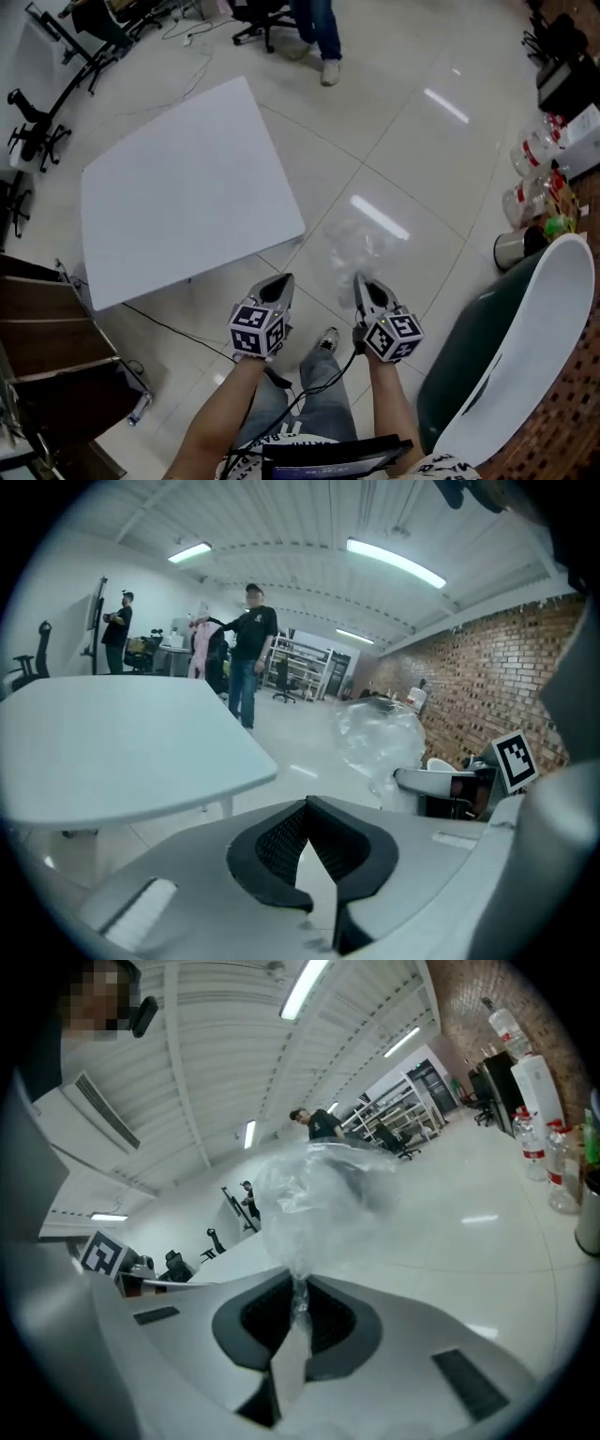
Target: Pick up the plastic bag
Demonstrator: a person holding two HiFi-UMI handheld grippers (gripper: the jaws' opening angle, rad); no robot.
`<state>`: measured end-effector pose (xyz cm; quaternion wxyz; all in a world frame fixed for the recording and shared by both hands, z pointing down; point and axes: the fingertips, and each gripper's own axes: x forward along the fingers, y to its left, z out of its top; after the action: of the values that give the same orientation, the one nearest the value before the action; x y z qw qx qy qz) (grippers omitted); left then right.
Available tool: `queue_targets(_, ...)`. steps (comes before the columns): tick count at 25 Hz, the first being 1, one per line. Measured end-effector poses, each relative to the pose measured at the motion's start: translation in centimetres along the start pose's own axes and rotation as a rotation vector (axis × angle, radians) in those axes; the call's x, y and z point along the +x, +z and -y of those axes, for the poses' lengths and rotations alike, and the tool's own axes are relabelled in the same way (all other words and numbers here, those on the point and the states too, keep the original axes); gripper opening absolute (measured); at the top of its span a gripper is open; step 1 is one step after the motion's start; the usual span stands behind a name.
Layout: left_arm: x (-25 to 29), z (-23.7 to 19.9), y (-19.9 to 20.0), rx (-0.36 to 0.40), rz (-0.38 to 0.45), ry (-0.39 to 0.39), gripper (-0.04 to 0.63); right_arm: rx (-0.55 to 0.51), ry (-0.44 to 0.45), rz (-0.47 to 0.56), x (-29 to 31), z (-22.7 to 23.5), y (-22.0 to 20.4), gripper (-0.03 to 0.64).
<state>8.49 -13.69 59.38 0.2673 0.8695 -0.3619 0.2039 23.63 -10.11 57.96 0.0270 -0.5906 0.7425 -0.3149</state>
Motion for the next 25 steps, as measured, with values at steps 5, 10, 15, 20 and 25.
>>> queue_targets(5, -9.8, -3.8, 4.4, -0.064, 0.122, 0.101, -0.012, -0.126, 0.107, 0.026, -0.2, -8.7, 6.1, 0.014)
queue_targets(10, -19.5, -6.1, 7.3, -0.110, 0.257, 0.163, -0.012, -0.243, 0.186, 0.051, 0.1, -17.6, 9.9, 0.014)
queue_targets(15, -26.7, -8.4, 8.8, -0.142, 0.364, 0.186, -0.012, -0.290, 0.304, 0.056, 1.7, -27.0, 11.3, 0.014)
queue_targets(20, -31.4, -9.9, 9.2, -0.128, 0.416, 0.186, -0.012, -0.326, 0.386, 0.043, 1.7, -34.5, 9.2, 0.014)
queue_targets(25, -34.7, -12.8, 9.8, -0.135, 0.444, 0.207, -0.012, -0.315, 0.395, 0.015, 2.8, -38.4, 6.7, 0.014)
